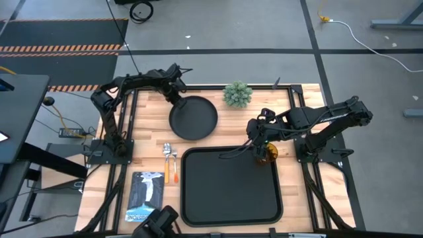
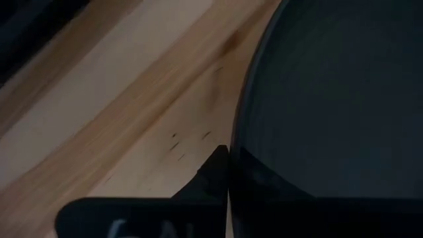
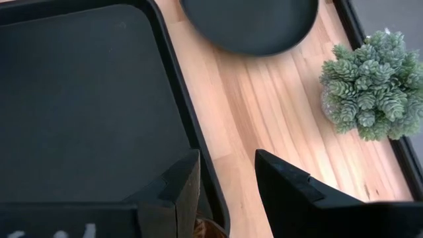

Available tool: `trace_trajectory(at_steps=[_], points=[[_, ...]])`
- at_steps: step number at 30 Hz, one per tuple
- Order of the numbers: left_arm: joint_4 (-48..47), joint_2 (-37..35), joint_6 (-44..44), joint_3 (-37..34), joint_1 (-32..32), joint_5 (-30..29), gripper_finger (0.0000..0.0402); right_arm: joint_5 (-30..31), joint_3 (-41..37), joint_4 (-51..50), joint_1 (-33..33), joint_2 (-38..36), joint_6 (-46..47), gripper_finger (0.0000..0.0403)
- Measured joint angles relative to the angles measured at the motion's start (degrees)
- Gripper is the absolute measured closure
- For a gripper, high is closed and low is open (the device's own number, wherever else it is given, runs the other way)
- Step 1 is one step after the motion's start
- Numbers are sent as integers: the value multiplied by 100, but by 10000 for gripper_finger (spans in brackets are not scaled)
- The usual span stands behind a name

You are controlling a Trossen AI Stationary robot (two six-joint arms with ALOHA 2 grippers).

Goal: Pick and place plate/cup/fork/spoon on tray
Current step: Put the black plate on the black serving tray

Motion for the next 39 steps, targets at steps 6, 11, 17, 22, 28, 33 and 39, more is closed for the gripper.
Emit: trace_trajectory(at_steps=[6, 11, 17, 22, 28, 33, 39], points=[[-124, -205, 42, 2, -65, 10, 390, -21, 0, 14, -27, 0, -42, 250], [-240, -417, 68, 2, -137, 97, 390, -44, 0, 46, -80, 0, -71, 250], [-247, -663, 26, 2, -103, 332, 390, -49, 0, 49, -120, 0, -85, 250], [-383, -708, -8, 4, -142, 710, 390, -51, 0, 53, -118, 0, -107, 250], [-468, -708, -56, 7, -541, 760, 390, -51, 0, 56, -118, 0, -130, 250], [-425, -708, -143, 7, -1046, 697, 390, -51, 0, 58, -118, 0, -175, 250], [-372, -708, -434, 100, -1628, 675, 390, -51, 0, 64, -160, 0, -192, 250]])
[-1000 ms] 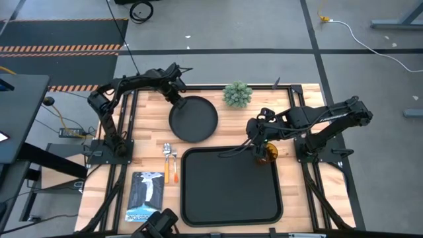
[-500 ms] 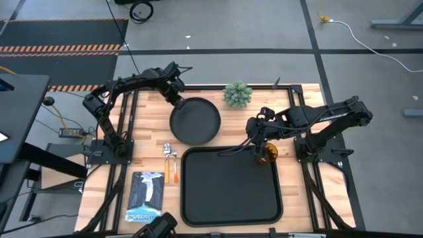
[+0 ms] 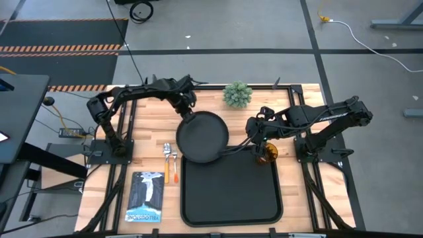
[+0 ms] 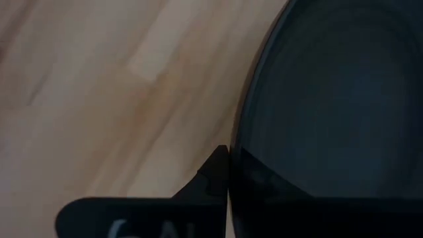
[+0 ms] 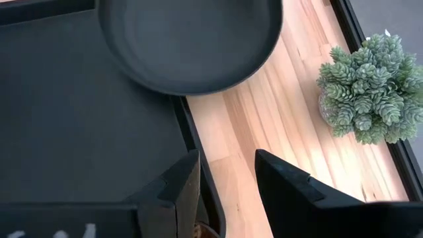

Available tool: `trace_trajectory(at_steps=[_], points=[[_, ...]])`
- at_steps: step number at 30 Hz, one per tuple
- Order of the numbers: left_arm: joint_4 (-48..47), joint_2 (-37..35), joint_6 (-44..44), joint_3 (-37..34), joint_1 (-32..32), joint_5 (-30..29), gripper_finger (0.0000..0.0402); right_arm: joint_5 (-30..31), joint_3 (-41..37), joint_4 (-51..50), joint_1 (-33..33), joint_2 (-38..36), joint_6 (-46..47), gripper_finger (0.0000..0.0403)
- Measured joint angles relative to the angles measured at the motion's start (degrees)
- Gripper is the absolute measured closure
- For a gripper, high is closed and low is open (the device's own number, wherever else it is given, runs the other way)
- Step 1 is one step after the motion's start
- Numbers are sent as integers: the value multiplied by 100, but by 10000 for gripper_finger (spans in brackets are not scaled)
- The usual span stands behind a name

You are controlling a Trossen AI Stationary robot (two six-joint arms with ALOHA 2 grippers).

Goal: Pick and place plate/cup/fork/spoon on tray
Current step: Put the black plate on the black serving tray

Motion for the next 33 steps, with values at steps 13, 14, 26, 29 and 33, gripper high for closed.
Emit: trace_trajectory(at_steps=[13, 14, 26, 29, 33], points=[[234, 0, -810, 518, -1769, -683, 390, -2, 0, -349, 0, 0, -192, 250], [321, 0, -903, 523, -1892, -716, 390, -2, 0, -395, 0, 0, -192, 250], [834, 307, -2611, 525, -2922, -1204, 386, -1, 0, -540, 0, -7, -192, 250], [1032, 412, -2812, 523, -3126, -1205, 386, -1, 0, -535, 0, -7, -192, 250], [1364, 570, -3099, 523, -3368, -1214, 386, 0, 0, -512, 0, -7, -186, 250]])
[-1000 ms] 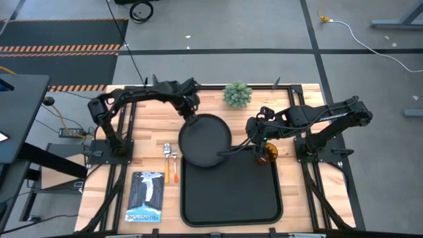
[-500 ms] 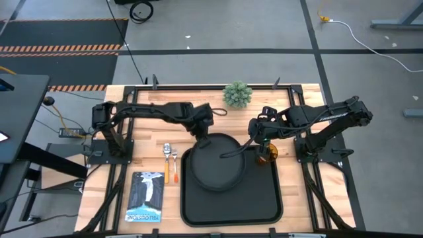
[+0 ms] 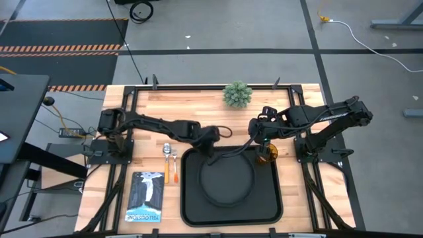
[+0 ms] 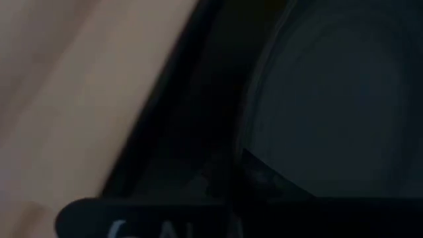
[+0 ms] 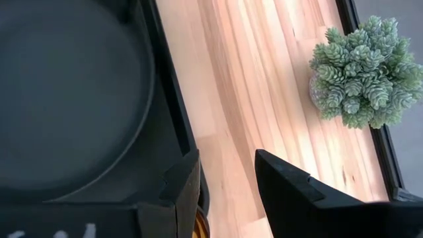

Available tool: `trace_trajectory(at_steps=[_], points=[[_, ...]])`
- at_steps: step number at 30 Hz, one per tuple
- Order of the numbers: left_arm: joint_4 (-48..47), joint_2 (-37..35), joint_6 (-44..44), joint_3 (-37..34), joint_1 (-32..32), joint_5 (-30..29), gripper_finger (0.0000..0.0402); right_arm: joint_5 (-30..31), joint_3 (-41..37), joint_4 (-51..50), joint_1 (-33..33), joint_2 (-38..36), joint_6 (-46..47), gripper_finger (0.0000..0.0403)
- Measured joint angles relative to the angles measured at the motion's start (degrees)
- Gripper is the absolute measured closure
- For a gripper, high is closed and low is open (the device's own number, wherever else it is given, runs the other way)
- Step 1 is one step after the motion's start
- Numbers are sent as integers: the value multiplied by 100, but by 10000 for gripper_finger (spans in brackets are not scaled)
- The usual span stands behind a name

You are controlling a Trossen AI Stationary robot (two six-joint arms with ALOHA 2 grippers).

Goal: Pick and place plate/cup/fork/spoon on tray
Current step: Put the black plate on the black serving tray

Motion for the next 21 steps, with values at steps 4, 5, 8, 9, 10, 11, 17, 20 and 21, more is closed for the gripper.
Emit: trace_trajectory(at_steps=[4, 5, 8, 9, 10, 11, 17, 20, 21], points=[[239, 97, -117, -2, -168, -104, 385, 0, 0, 29, 10, 0, 11, 250], [374, 129, -132, 0, -197, -133, 385, 0, 0, 39, 10, 0, 13, 250], [398, 166, -159, -2, -251, -205, 385, 2, 0, 85, 10, 0, 13, 250], [501, 225, -175, -2, -271, -213, 384, 2, 0, 99, 10, 0, 13, 250], [608, 270, -238, 2, -284, -218, 384, 0, 0, 108, 10, 2, 13, 250], [586, 301, -261, 1, -306, -236, 384, 1, 0, 110, 10, 2, 13, 250], [794, 461, -216, 0, -368, -251, 384, 1, 0, 178, 10, 1, 6, 250], [719, 486, -199, 0, -366, -281, 384, 2, 0, 200, 10, 0, -1, 250], [743, 495, -196, 0, -363, -292, 384, 0, 0, 198, 10, 2, -2, 250]])
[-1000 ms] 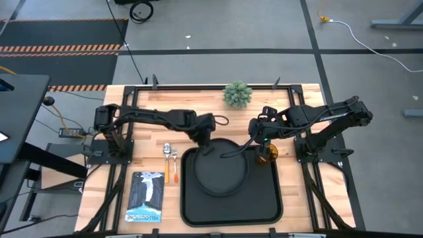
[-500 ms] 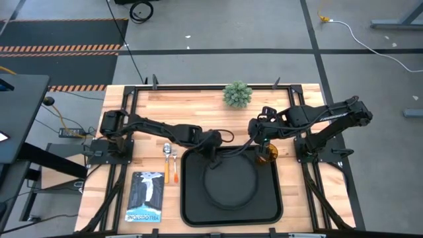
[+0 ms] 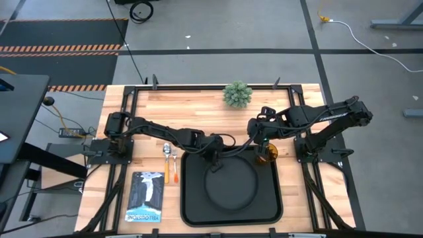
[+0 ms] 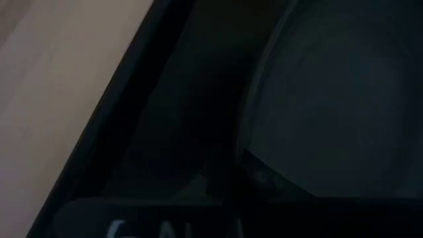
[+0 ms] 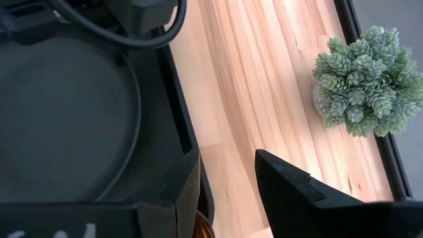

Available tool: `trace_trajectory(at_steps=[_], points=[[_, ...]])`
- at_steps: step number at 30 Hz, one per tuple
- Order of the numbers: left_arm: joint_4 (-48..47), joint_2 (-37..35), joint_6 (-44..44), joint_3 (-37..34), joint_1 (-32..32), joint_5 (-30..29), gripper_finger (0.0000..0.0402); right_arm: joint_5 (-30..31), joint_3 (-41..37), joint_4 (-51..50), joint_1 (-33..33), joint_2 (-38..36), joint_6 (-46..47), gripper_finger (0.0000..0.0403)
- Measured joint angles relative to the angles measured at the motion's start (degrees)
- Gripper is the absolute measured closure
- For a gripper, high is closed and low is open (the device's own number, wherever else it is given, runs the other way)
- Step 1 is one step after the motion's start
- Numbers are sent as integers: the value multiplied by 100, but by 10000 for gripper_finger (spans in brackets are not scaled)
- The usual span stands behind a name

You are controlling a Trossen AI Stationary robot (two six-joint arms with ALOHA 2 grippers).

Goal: Pick and place plate/cup/fork/spoon on tray
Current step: Put the black plate on the black serving tray

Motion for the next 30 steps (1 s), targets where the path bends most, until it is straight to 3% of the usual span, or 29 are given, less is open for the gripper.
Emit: trace_trajectory(at_steps=[10, 18, 26, 30], points=[[16, 17, 127, 0, -4, 3, 378, 2, 0, 13, 0, 0, 0, 250], [16, 17, 141, 0, -2, 2, 329, 2, 0, 13, 0, 0, 2, 250], [219, -5, 708, 0, 35, -9, 296, 0, -1, 15, 0, 0, 17, 250], [119, -5, 1657, 88, 32, -46, 294, 0, -2, 15, 0, 0, 17, 250]])
